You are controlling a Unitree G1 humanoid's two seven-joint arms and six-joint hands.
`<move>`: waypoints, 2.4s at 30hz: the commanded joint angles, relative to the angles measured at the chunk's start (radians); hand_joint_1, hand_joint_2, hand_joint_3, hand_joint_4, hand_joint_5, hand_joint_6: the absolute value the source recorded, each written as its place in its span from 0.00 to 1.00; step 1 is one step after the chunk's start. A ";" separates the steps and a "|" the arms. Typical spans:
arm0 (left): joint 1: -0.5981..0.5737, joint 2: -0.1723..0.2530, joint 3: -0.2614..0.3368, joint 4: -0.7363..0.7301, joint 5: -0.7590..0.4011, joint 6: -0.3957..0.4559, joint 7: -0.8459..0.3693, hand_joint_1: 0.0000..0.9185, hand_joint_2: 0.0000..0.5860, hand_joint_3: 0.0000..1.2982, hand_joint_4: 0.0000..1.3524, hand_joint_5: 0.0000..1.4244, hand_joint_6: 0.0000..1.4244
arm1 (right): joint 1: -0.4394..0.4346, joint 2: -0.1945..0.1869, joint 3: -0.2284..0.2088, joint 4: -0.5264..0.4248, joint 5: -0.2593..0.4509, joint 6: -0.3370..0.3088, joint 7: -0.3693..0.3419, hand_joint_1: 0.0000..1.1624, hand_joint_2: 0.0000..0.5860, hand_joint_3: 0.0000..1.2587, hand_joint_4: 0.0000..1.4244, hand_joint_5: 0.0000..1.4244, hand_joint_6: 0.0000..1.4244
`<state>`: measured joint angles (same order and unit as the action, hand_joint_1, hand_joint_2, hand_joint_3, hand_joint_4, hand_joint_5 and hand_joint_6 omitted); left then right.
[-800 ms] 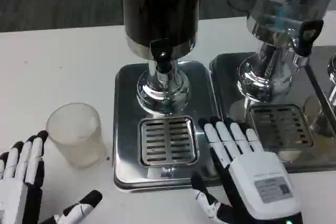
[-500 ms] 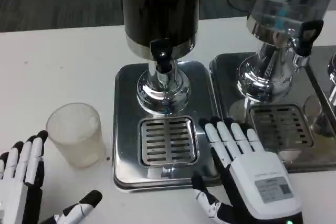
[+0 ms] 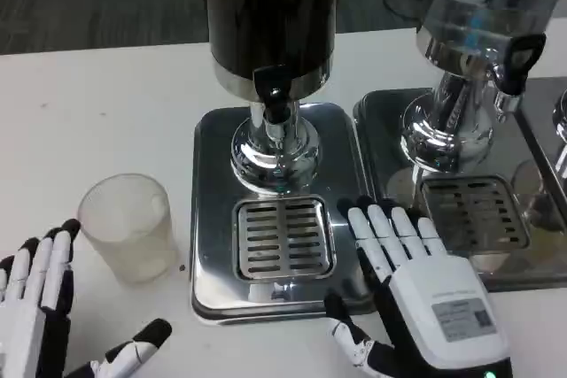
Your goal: Grasp the cup under the faucet to collect the drink, then remove the cup.
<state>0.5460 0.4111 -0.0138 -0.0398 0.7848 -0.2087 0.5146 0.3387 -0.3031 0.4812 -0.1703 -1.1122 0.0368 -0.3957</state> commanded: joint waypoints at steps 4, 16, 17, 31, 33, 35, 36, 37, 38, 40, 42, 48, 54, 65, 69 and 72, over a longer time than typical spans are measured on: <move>-0.014 -0.008 0.093 -0.062 -0.092 -0.034 0.004 0.00 0.11 0.00 0.00 0.03 0.10 | -0.006 -0.002 -0.007 0.000 0.009 0.003 0.007 0.29 0.76 0.00 0.00 0.00 0.00; -0.266 0.036 0.100 0.347 -0.321 -0.244 -0.118 0.00 0.00 0.00 0.00 0.00 0.00 | 0.004 0.029 -0.001 0.013 0.003 0.023 -0.012 0.29 0.76 0.00 0.00 0.00 0.00; -0.290 0.038 0.095 0.392 -0.321 -0.269 -0.113 0.00 0.00 0.00 0.00 0.00 0.00 | 0.006 0.033 0.000 0.013 0.002 0.026 -0.013 0.29 0.76 0.00 0.00 0.00 0.00; -0.503 0.040 0.003 0.662 -0.258 -0.321 -0.048 0.08 0.00 0.00 0.00 0.00 0.00 | -0.009 0.043 0.002 0.025 0.011 0.027 -0.015 0.29 0.74 0.01 0.00 0.00 0.02; -0.523 0.043 -0.011 0.679 -0.257 -0.319 -0.053 0.09 0.00 0.00 0.00 0.02 0.00 | -0.010 0.043 0.002 0.024 0.008 0.030 -0.012 0.29 0.74 0.01 0.00 0.00 0.02; -0.534 0.047 -0.020 0.688 -0.251 -0.318 -0.047 0.11 0.00 0.00 0.00 0.05 0.02 | -0.010 0.046 0.000 0.024 0.012 0.032 -0.010 0.29 0.74 0.02 0.00 0.00 0.02; -0.541 0.047 -0.023 0.693 -0.253 -0.318 -0.050 0.13 0.00 0.00 0.00 0.06 0.04 | -0.010 0.046 0.001 0.023 0.010 0.031 -0.012 0.29 0.74 0.02 0.00 0.00 0.02; -0.549 0.048 -0.026 0.701 -0.257 -0.318 -0.057 0.13 0.00 0.00 0.00 0.08 0.07 | -0.012 0.046 0.001 0.024 0.011 0.030 -0.010 0.29 0.74 0.02 0.00 0.00 0.02; -0.558 0.048 -0.028 0.711 -0.262 -0.321 -0.062 0.15 0.00 0.00 0.00 0.09 0.09 | -0.012 0.046 0.001 0.025 0.010 0.029 -0.010 0.29 0.74 0.02 0.00 0.00 0.03; -0.571 0.048 -0.033 0.729 -0.266 -0.332 -0.063 0.17 0.00 0.00 0.00 0.12 0.11 | -0.011 0.048 0.000 0.026 0.012 0.030 -0.009 0.29 0.74 0.03 0.00 0.00 0.03; -0.588 0.049 -0.042 0.755 -0.279 -0.356 -0.077 0.17 0.01 0.00 0.00 0.14 0.13 | -0.010 0.048 0.000 0.025 0.011 0.030 -0.010 0.29 0.74 0.03 0.00 0.00 0.03; -0.619 0.054 -0.055 0.798 -0.278 -0.400 -0.059 0.19 0.02 0.00 0.03 0.20 0.18 | -0.009 0.050 0.001 0.025 0.010 0.030 -0.013 0.29 0.74 0.03 0.00 0.00 0.03; -0.636 0.055 -0.062 0.817 -0.268 -0.411 -0.045 0.24 0.05 0.00 0.09 0.27 0.23 | -0.008 0.055 0.001 0.027 0.012 0.029 -0.017 0.29 0.73 0.03 0.00 0.00 0.04; -0.639 0.059 -0.073 0.828 -0.237 -0.432 0.058 0.45 0.16 0.26 0.43 0.52 0.42 | -0.013 0.056 -0.002 0.033 0.018 0.027 -0.017 0.28 0.73 0.04 0.00 0.00 0.07; -0.638 0.059 -0.076 0.833 -0.227 -0.440 0.093 0.44 0.17 0.26 0.43 0.53 0.43 | -0.017 0.054 -0.001 0.034 0.018 0.026 -0.014 0.28 0.73 0.04 0.00 0.00 0.07; -0.640 0.059 -0.078 0.840 -0.225 -0.448 0.111 0.45 0.16 0.27 0.46 0.56 0.50 | -0.015 0.053 -0.003 0.033 0.020 0.026 -0.016 0.28 0.73 0.04 0.00 0.00 0.07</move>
<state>-0.0859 0.4560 -0.0923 0.7935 0.5585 -0.6285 0.5873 0.3266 -0.2475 0.4836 -0.1454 -1.1027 0.0631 -0.3996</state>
